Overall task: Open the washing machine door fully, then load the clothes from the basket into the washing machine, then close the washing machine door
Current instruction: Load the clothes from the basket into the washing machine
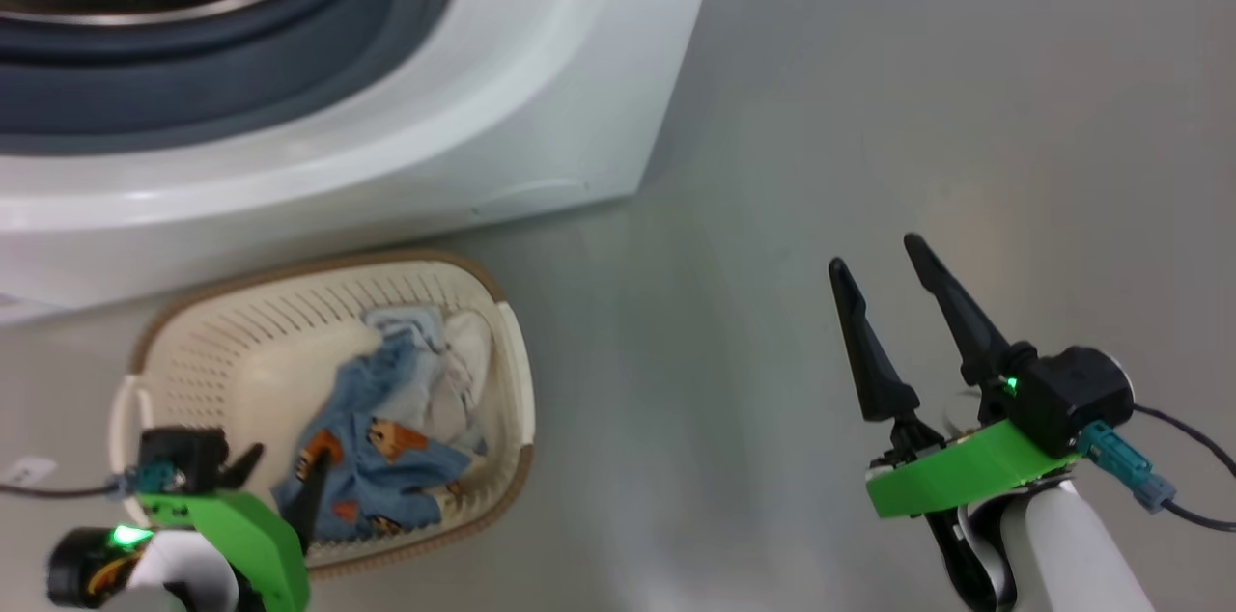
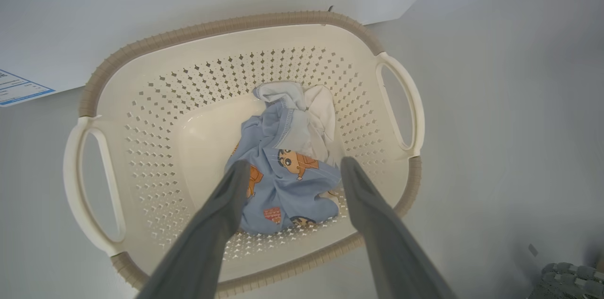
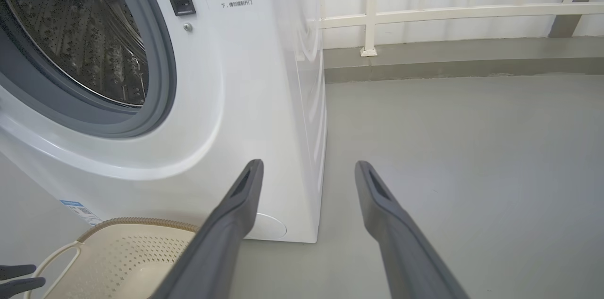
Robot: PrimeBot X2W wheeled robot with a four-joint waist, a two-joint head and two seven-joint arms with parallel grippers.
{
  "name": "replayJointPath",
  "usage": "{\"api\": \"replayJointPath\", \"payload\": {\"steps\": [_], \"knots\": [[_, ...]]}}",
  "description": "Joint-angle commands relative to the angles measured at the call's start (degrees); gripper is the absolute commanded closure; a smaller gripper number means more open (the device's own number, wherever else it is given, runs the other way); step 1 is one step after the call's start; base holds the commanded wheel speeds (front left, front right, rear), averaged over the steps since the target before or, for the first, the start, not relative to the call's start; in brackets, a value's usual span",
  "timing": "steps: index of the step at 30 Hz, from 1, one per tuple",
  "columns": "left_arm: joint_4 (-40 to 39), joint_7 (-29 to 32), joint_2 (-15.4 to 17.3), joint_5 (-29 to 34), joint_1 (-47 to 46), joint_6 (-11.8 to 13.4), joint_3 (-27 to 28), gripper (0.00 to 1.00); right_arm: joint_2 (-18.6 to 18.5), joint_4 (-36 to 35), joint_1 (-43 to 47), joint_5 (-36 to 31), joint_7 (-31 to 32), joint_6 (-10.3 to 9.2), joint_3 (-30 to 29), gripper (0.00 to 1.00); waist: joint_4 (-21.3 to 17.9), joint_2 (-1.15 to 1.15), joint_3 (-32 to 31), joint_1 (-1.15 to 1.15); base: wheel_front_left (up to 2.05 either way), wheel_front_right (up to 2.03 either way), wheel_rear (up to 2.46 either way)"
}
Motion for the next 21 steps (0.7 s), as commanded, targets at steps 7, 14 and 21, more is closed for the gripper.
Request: {"api": "replayJointPath", "payload": {"steps": [7, 14, 21], "knots": [[7.12, 0.89, 3.75, -5.18, -8.24, -0.08, -3.22, 0.00, -0.13, -2.73, -2.55, 0.09, -0.27, 0.09, 1.69, 0.00, -4.20, 0.00, 10.95, 0.00, 0.00, 0.00, 0.00], [14.45, 2.72, 6.03, -10.96, -14.21, -0.08, -7.43, 0.00, -0.13, -3.85, -3.80, -0.21, -0.27, 0.09, 2.36, 0.00, -5.49, 0.00, 15.65, 0.00, 0.00, 0.00, 0.00], [20.73, 1.66, 7.66, -13.51, -19.28, -0.08, -10.25, 0.00, -0.13, -5.08, -4.41, -0.47, -0.27, 0.09, 2.65, 0.00, -6.09, 0.00, 19.58, 0.00, 0.00, 0.00, 0.00]]}}
